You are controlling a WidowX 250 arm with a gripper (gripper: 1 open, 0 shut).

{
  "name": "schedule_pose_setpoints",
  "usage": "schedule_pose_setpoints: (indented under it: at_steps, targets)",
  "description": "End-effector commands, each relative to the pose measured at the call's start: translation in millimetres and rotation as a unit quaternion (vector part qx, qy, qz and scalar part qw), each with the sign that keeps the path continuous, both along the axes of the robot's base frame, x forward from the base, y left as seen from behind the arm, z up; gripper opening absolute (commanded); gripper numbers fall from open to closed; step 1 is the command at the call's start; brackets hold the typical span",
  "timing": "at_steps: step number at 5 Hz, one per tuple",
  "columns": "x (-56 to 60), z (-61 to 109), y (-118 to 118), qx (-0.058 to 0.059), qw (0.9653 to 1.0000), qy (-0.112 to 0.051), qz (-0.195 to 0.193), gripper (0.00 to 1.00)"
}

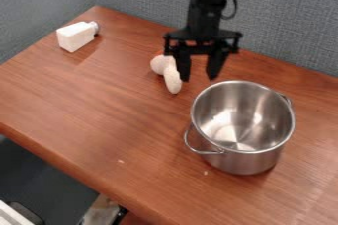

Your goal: Put the mushroom in the metal pot

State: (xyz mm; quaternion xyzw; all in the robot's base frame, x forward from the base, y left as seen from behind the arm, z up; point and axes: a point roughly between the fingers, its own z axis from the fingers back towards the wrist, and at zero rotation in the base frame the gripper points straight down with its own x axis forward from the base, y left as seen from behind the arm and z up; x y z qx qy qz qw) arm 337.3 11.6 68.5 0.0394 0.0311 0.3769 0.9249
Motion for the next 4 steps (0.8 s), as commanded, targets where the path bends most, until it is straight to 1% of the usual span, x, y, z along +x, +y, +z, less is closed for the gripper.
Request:
schedule_pose_setpoints:
  at_steps: [1, 2, 3, 4]
  targets:
    - [5.0, 30.3, 28.6, -0.019, 0.9995, -0.024, 0.005, 1.0]
    - [11.7, 30.5, 31.6, -0.027, 0.9982, -0.051, -0.018, 1.0]
    - [22.4, 13.0, 18.5, -0.015, 0.996, -0.064, -0.061, 1.0]
    - [18.3, 13.5, 14.9, -0.009, 0.9971, -0.074, -0.02, 1.0]
